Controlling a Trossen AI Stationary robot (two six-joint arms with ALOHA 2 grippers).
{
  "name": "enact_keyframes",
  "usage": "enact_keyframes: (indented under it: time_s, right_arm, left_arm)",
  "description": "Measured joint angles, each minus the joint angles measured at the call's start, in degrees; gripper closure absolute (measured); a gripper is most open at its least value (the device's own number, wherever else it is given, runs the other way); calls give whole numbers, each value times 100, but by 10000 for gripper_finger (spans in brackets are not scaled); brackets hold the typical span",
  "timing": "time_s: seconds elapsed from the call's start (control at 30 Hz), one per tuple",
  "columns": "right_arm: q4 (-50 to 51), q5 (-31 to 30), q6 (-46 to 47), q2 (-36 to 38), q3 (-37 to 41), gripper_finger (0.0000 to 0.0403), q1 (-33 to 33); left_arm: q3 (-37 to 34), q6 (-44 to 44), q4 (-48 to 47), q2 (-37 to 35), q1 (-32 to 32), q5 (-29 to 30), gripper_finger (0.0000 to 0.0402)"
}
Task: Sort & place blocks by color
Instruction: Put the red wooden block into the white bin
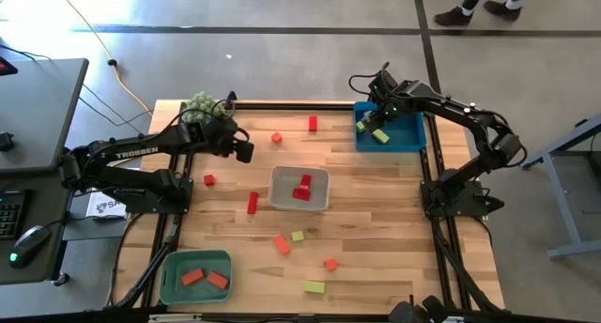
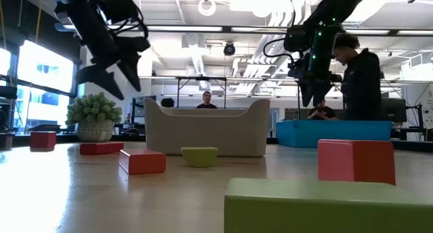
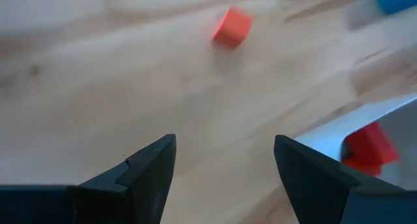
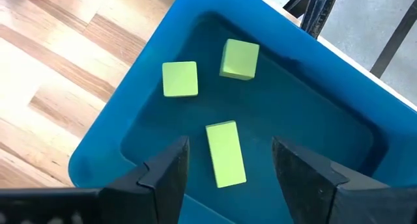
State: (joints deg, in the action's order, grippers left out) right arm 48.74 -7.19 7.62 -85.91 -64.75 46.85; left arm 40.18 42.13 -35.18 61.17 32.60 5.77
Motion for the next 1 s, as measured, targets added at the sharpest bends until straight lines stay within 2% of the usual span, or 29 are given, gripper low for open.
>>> enact_keyframes:
  time_s: [0.23, 0.47, 0.63, 0.87, 1.0]
  right_arm:
    - [2, 15, 20, 0, 0, 197, 0]
    - [-1, 72, 152, 0, 0, 196, 0]
    - [-17, 144, 172, 0, 0, 197, -2]
    - [-17, 181, 457, 0, 0, 197, 0]
    - [-11, 236, 704, 0, 0, 197, -2]
  left_arm:
    - [0, 829, -1397, -4, -102, -489, 153]
    - [0, 2067, -2627, -4, -479, -100, 154]
    - [0, 2100, -2566, -4, -758, -72, 154]
    - [0, 2783, -1892, -4, -1282, -66, 154]
    - [0, 2853, -1926, -4, -1562, 42, 154]
